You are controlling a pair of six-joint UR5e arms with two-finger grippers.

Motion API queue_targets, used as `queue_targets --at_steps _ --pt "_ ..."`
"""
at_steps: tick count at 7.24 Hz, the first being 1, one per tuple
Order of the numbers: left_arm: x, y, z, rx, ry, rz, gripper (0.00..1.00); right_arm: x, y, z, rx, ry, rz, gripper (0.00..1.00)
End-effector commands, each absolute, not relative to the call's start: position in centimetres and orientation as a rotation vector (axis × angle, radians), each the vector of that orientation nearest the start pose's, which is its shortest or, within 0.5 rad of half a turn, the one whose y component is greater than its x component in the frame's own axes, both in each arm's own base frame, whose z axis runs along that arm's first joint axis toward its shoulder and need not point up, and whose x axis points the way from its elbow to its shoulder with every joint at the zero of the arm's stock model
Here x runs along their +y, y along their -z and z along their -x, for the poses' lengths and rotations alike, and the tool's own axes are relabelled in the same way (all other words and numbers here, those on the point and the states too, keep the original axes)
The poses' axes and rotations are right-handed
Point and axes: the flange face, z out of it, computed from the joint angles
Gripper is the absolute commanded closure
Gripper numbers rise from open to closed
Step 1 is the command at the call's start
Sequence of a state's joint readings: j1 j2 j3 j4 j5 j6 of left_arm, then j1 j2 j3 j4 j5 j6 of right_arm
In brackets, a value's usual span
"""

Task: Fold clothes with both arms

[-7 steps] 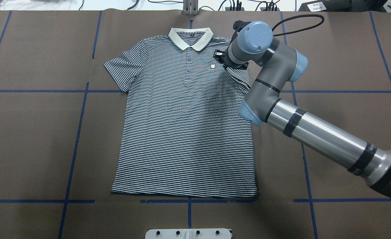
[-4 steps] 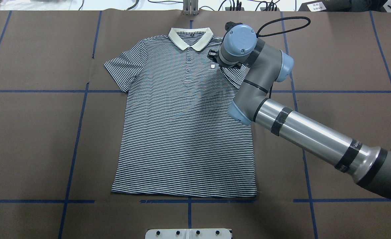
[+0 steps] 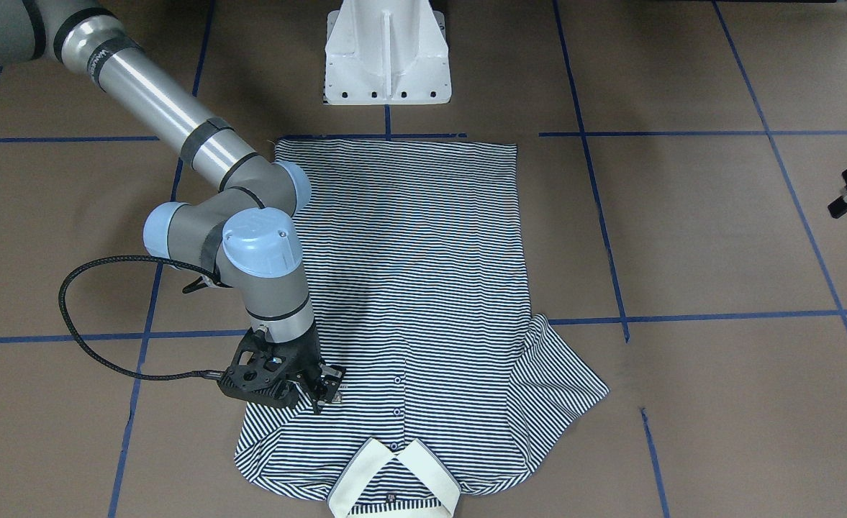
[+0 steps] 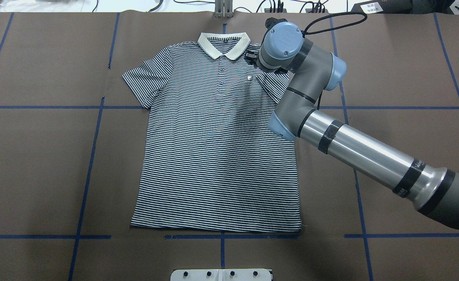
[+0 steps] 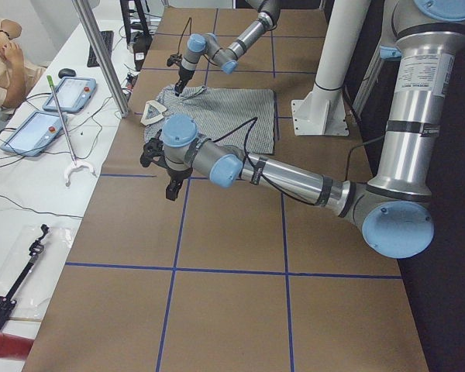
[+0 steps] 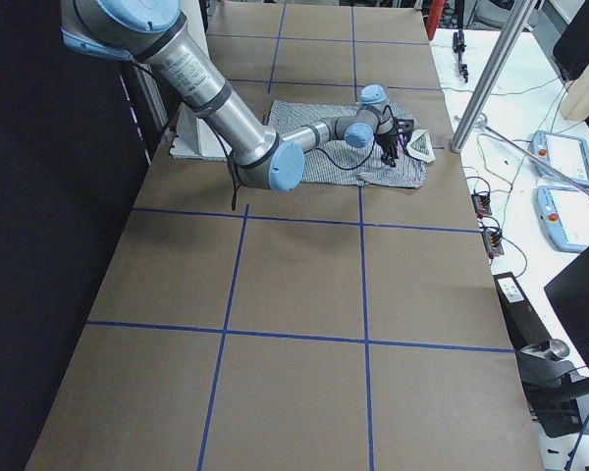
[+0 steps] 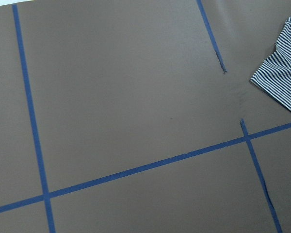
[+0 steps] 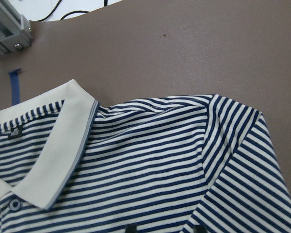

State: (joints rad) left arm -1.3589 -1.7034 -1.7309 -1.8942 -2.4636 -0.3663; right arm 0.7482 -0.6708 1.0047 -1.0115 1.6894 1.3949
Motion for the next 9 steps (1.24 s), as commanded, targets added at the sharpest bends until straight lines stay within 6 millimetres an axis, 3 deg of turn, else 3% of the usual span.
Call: queue_targets --at_steps 1,2,3,4,5,6,7,9 --pt "-57.7 -42.2 -17.3 1.042 -0.103 -0.258 0.0 -67.0 -26.4 47.4 -0.957 -0.471 -0.274 0.0" --pt "-60.3 -40.0 -22.4 1.029 -0.069 -0.236 0.0 -66.8 -28.6 41.3 -1.001 -0.451 -0.234 0.0" --pt "-61.4 -38.9 -28.1 1.0 -0.054 -0.211 0.0 -67.0 -30.9 34.8 -1.037 -0.377 -0.216 0.0" --pt "-64.2 -38.5 -31.9 0.954 -0.013 -0.206 0.0 -67.1 -34.6 27.9 -1.054 -0.333 -0.181 0.0" --pt "-65.7 -39.3 -34.4 0.945 -0.005 -0.211 0.02 -66.0 -38.2 22.1 -1.063 -0.287 -0.179 0.0" --pt "-66.5 -40.4 -36.2 0.939 0.068 -0.245 0.12 -63.3 -40.8 19.5 -1.058 -0.26 -0.192 0.0" --pt "-67.5 -38.9 -40.9 0.92 0.084 -0.26 0.17 -60.6 -42.7 18.2 -1.064 -0.256 -0.205 0.0" --pt "-67.8 -40.0 -42.8 0.856 0.108 -0.292 0.25 -58.6 -45.3 17.4 -1.075 -0.248 -0.218 0.0"
